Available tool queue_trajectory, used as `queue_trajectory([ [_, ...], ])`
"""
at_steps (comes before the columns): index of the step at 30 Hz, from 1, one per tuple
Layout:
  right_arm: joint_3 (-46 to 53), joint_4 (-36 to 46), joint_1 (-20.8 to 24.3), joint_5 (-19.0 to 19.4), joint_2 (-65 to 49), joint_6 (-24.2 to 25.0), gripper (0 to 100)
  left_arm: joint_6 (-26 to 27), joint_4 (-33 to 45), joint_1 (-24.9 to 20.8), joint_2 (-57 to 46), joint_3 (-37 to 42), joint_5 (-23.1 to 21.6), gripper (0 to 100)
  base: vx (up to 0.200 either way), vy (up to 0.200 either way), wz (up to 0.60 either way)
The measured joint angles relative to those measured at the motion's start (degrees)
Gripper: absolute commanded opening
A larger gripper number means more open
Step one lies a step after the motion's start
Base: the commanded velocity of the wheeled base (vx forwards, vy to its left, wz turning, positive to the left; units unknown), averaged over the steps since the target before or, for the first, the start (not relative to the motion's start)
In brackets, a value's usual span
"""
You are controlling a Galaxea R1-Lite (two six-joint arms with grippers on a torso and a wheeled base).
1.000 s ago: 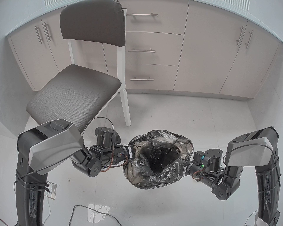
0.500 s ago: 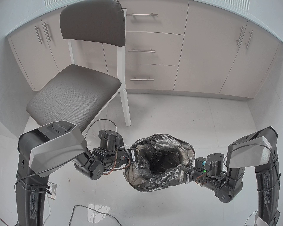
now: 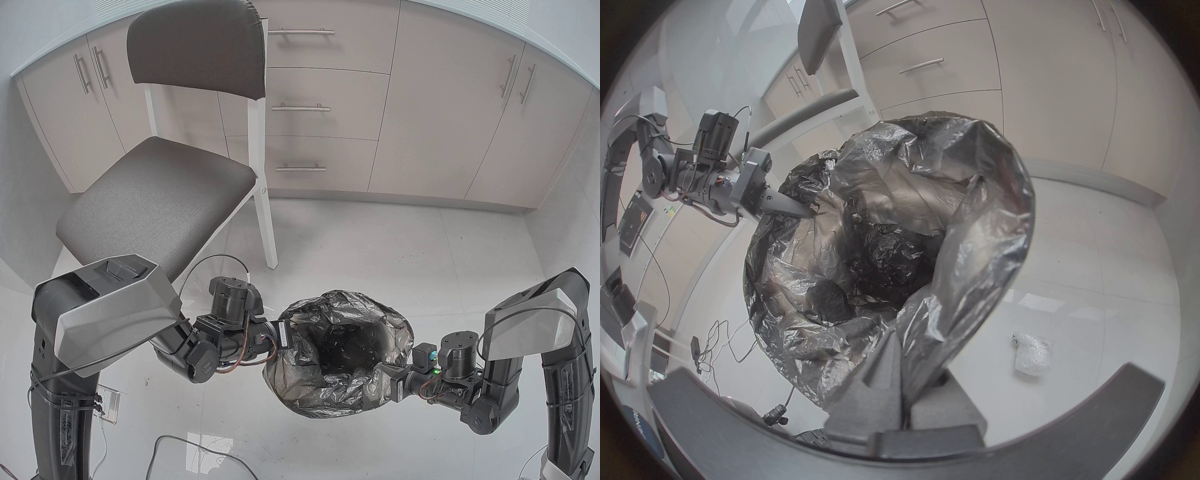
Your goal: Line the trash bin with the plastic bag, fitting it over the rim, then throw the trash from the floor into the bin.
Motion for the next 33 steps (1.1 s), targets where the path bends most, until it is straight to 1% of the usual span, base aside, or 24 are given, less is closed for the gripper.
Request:
queue_trajectory([
  [10, -0.2, 0.0, -0.5, 0.1, 0.2, -0.4, 0, 0.1, -0.1, 0.0, 0.7, -0.5, 0.0, 0, 0.0, 0.0, 0.0],
  [13, -1.3, 0.0, -1.3, -0.6, 0.5, -0.7, 0, 0.1, -0.1, 0.1, 1.3, -1.3, 0.1, 0, 0.0, 0.0, 0.0],
  [17, -2.5, 0.0, -2.2, -2.4, 1.2, -2.8, 0, 0.1, -0.1, 0.3, 2.3, -2.3, 0.2, 0, 0.0, 0.0, 0.0],
  [21, -3.7, 0.0, -2.9, -4.1, 2.2, -3.7, 0, 0.1, -0.2, 0.4, 3.1, -2.9, 0.3, 0, 0.0, 0.0, 0.0],
  [33, -5.9, 0.0, -4.8, -4.7, 3.9, -4.4, 0, 0.2, -0.9, 0.4, 5.0, -4.1, 0.5, 0, 0.0, 0.0, 0.0],
])
